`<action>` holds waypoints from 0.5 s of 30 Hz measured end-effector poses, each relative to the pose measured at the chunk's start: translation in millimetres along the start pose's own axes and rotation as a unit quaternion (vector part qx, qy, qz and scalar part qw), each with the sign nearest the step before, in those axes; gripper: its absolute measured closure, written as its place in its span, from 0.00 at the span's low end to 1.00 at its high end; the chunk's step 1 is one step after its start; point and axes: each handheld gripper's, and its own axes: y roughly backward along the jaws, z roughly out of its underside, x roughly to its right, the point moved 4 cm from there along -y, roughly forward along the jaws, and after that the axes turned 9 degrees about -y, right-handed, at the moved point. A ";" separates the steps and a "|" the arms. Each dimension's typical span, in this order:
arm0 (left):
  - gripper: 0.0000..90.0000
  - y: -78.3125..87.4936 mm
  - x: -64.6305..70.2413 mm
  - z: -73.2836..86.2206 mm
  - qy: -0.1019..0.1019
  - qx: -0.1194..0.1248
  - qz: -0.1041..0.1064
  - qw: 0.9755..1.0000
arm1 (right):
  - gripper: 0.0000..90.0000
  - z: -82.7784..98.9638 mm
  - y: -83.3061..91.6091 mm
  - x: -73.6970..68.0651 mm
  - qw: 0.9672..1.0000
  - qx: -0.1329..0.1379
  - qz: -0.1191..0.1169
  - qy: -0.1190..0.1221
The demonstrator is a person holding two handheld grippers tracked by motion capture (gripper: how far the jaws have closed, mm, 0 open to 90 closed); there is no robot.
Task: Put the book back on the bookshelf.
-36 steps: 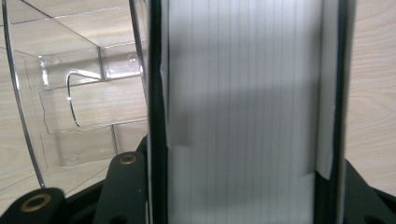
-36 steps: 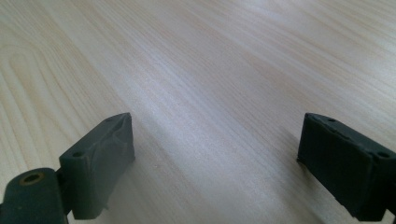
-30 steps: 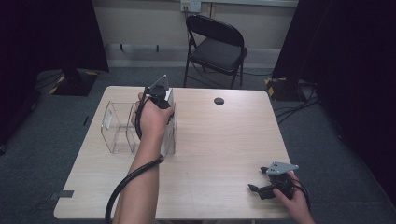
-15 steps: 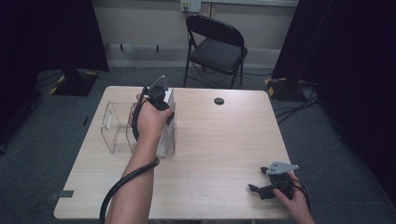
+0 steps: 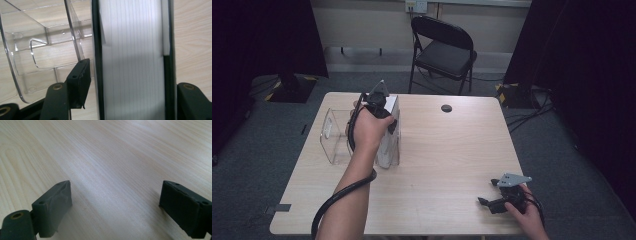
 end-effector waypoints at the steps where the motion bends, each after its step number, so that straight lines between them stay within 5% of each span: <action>1: 0.44 1.0 -0.3 1.1 -0.001 0.003 0.004 1.000 | 0.11 0.0 0.0 0.0 1.000 0.000 0.000 0.000; 15: 0.39 19.2 -2.0 18.3 -0.040 0.027 0.011 0.999 | 0.11 0.0 0.0 0.0 1.000 0.000 0.000 0.000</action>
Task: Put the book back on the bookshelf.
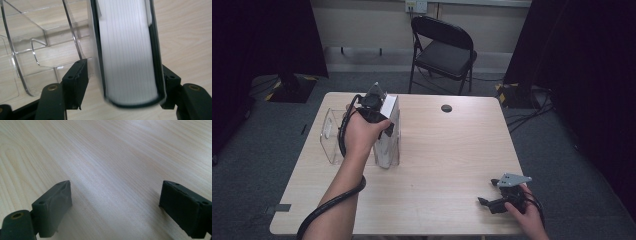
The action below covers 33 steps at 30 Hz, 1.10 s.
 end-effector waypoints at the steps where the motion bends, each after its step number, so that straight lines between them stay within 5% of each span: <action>1: 0.39 1.2 0.4 1.3 0.001 0.002 0.002 1.000 | 0.11 0.0 0.0 0.0 1.000 0.000 0.000 0.000; 19: 0.38 19.2 -3.2 21.7 -0.005 0.018 0.019 1.000 | 0.11 0.2 0.2 -0.1 1.000 0.000 0.001 0.000; 33: 0.37 11.6 -6.5 46.2 -0.040 0.035 0.035 0.998 | 0.11 0.3 0.3 -0.3 1.000 0.001 0.001 -0.001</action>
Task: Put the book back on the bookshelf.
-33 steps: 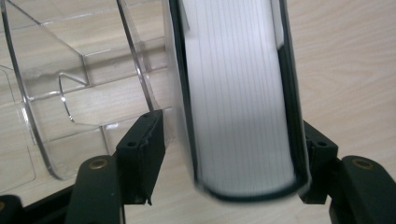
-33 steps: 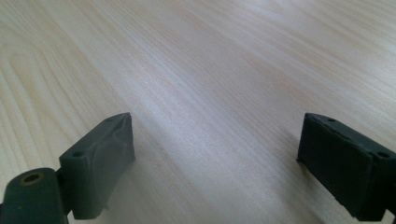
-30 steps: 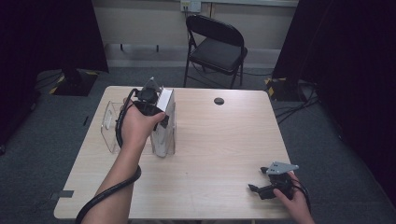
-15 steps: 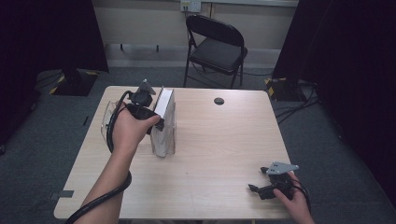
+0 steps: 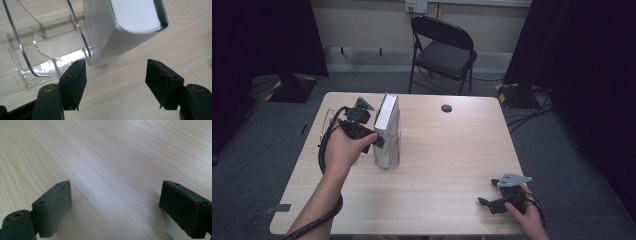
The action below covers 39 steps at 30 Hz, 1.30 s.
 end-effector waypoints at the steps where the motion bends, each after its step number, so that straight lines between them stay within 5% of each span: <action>1: 0.37 -0.3 -0.3 1.6 -0.003 0.003 0.000 1.000 | 0.11 0.0 0.0 0.0 1.000 0.000 0.000 0.000; 39: 0.37 -32.5 -5.3 55.2 -0.029 0.006 0.040 0.999 | 0.11 0.2 0.2 -0.1 1.000 -0.001 -0.001 0.000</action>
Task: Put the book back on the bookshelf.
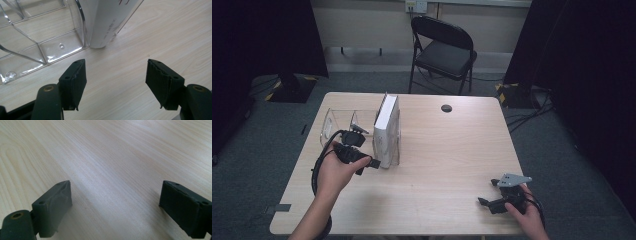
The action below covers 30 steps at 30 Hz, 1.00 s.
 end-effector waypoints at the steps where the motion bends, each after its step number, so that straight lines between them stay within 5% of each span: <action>1: 0.37 -1.7 0.1 1.3 0.002 0.001 0.000 1.000 | 0.11 0.0 0.0 0.0 1.000 0.000 0.000 0.000; 30: 0.37 -42.6 -2.5 36.6 0.020 -0.006 0.030 0.999 | 0.11 0.0 0.1 0.1 1.000 0.000 0.001 0.001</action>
